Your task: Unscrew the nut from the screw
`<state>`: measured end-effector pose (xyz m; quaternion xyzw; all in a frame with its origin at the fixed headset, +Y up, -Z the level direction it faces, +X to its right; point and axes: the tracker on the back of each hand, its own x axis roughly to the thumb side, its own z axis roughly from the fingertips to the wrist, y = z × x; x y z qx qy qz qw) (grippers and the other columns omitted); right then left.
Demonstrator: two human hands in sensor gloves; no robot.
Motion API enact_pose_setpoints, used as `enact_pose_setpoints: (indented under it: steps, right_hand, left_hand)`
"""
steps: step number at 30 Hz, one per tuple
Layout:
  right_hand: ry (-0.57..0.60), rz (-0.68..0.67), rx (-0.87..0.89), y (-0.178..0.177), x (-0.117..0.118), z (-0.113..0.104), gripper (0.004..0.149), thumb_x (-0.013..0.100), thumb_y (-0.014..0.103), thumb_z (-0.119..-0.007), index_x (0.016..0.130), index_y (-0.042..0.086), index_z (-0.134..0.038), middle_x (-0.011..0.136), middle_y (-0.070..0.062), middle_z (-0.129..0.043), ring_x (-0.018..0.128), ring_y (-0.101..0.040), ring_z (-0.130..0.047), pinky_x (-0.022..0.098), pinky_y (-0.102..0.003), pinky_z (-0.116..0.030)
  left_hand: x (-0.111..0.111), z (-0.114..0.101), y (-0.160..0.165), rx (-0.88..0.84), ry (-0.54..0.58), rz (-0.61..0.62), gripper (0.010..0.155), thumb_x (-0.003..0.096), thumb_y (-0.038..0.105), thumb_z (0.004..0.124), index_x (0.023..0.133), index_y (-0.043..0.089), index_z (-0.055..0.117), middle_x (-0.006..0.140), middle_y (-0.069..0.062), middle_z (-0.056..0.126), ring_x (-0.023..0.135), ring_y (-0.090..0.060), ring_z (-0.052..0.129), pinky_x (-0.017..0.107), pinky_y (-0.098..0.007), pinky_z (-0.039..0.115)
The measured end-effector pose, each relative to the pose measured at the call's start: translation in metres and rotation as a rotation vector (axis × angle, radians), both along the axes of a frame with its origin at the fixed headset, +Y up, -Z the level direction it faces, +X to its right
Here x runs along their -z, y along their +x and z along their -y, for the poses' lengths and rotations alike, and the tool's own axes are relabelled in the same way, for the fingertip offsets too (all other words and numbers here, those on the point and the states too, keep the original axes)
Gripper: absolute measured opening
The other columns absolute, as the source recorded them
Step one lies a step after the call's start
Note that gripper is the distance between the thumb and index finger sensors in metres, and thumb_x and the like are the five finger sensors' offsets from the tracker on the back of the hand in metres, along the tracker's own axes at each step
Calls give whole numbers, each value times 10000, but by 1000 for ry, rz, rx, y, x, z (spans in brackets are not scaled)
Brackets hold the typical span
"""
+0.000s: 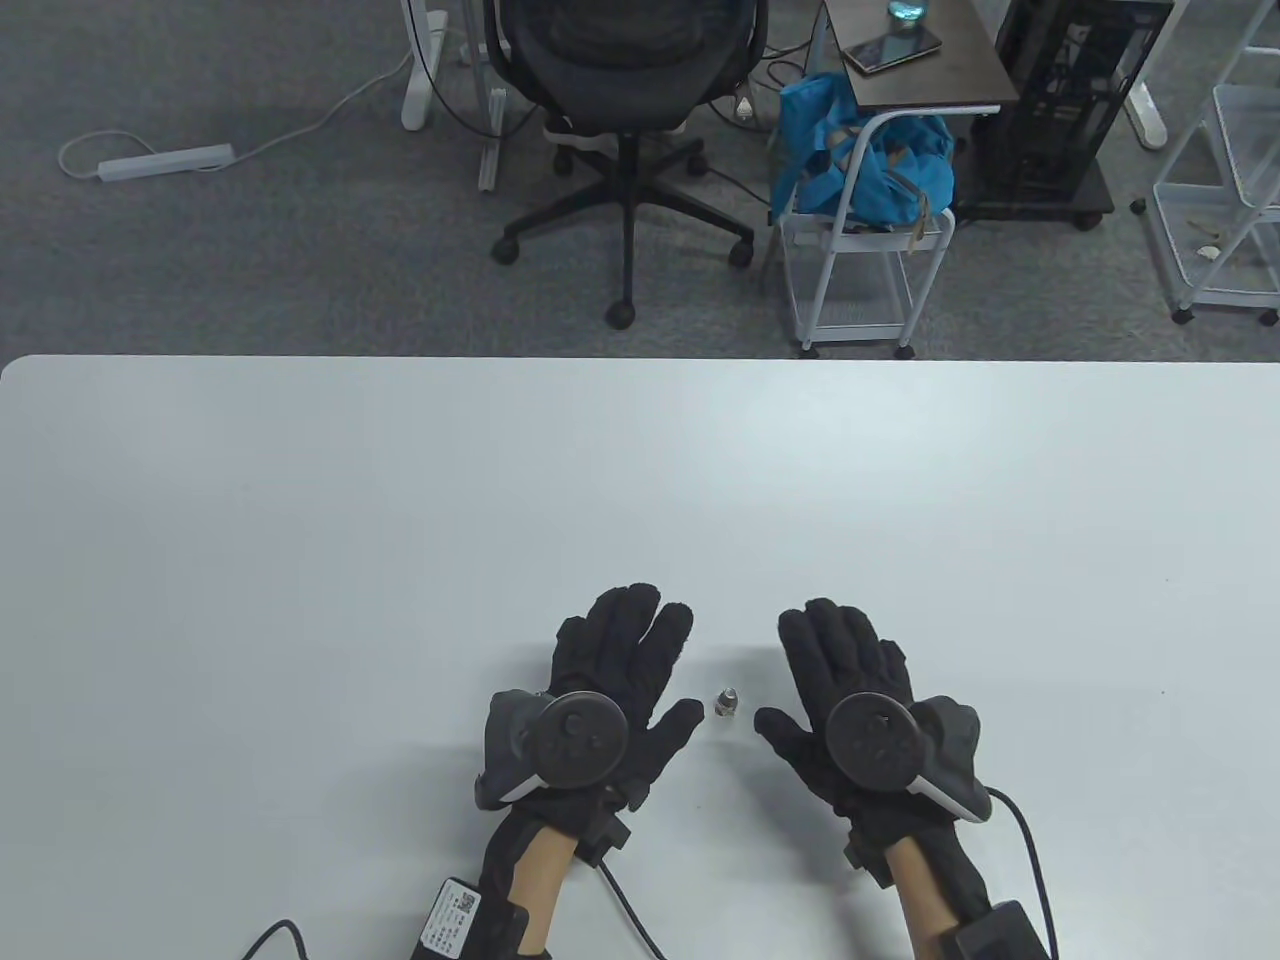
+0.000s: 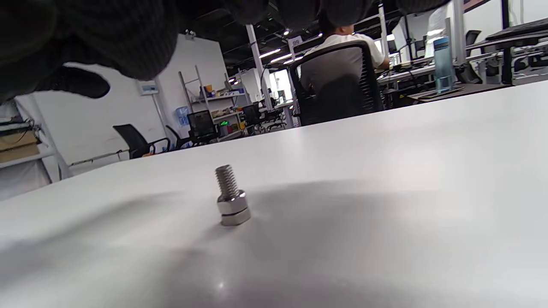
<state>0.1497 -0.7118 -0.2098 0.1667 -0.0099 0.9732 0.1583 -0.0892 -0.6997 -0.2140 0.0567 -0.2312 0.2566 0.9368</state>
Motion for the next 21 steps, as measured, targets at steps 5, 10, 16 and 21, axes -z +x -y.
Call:
enact_pose_setpoints:
  steps: [5, 10, 16, 21]
  right_hand:
    - [-49, -53, -54, -26, 6, 11, 839, 517, 549, -770, 1175, 162, -421, 1187, -158, -465, 1038, -488, -521, 705, -718, -477]
    - [-102, -72, -149, -38, 14, 19, 802, 513, 525, -789, 1154, 170, -463, 1149, -145, -535, 986, -471, -595, 701, -710, -502]
    - [-134, -86, -265, -56, 27, 27, 779, 506, 498, -810, 1140, 177, -491, 1117, -142, -592, 949, -458, -651, 694, -704, -529]
    - [-196, -73, -309, -63, 38, 36, 717, 512, 458, -818, 1108, 166, -547, 1047, -154, -686, 873, -452, -738, 674, -695, -575]
  left_hand:
    - [-1, 0, 2, 4, 1, 5, 816, 501, 563, 727, 1190, 312, 369, 1259, -164, 345, 1149, -457, 350, 744, -734, 338]
    - [-2, 0, 3, -4, 1, 9, 817, 502, 562, 726, 1190, 308, 365, 1259, -162, 348, 1149, -456, 353, 743, -734, 343]
    - [-2, 1, 3, -5, -1, 11, 819, 501, 563, 726, 1190, 307, 364, 1259, -165, 351, 1148, -455, 357, 743, -733, 345]
    - [-1, 1, 2, -10, -13, 5, 813, 505, 549, 728, 1190, 308, 361, 1258, -165, 349, 1147, -456, 357, 744, -733, 341]
